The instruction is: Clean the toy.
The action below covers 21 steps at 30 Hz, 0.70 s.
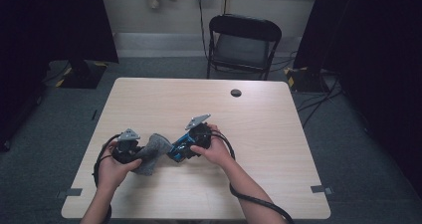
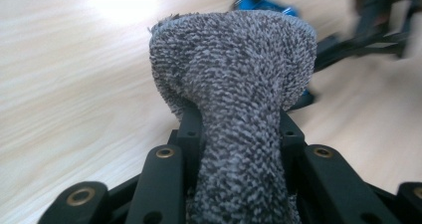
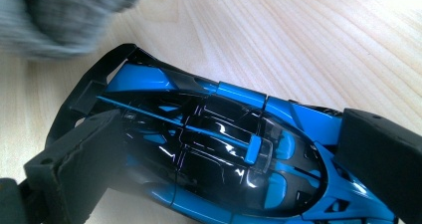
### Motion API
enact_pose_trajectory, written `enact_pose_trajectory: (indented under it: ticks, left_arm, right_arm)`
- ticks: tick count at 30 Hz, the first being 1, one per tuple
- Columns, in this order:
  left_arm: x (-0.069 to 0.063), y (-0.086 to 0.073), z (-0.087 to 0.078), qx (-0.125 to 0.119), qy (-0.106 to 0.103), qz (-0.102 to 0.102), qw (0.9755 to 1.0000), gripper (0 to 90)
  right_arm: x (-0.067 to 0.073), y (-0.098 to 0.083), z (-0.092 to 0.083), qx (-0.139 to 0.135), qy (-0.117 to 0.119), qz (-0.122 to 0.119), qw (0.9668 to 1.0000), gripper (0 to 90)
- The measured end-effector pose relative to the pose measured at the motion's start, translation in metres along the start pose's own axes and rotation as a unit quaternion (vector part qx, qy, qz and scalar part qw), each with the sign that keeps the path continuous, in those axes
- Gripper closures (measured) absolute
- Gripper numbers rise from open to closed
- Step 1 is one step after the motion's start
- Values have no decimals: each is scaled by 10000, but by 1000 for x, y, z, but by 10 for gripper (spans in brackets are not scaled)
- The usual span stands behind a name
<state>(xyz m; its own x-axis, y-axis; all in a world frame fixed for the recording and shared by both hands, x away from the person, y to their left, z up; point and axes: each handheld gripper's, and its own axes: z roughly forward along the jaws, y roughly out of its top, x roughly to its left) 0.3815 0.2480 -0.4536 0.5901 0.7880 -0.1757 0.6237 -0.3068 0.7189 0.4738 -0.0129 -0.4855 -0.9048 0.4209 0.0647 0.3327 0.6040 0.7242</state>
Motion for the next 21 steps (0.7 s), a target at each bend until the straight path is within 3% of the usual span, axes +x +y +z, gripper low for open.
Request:
enact_pose_trajectory:
  ticks: [8,10,14,21]
  left_arm:
    - [20,-7,17,69,581,-383,9976,661]
    - [21,-8,21,127,654,-380,9971,660]
    - [16,-12,30,101,602,-309,9977,634]
    - [13,-15,31,-99,592,-225,9979,444]
  right_arm:
    - [0,0,0,-3,4,6,10000,0]
    - [0,0,0,-3,4,3,10000,0]
    - [0,0,0,-18,4,4,10000,0]
    - [1,-1,0,-29,4,3,10000,0]
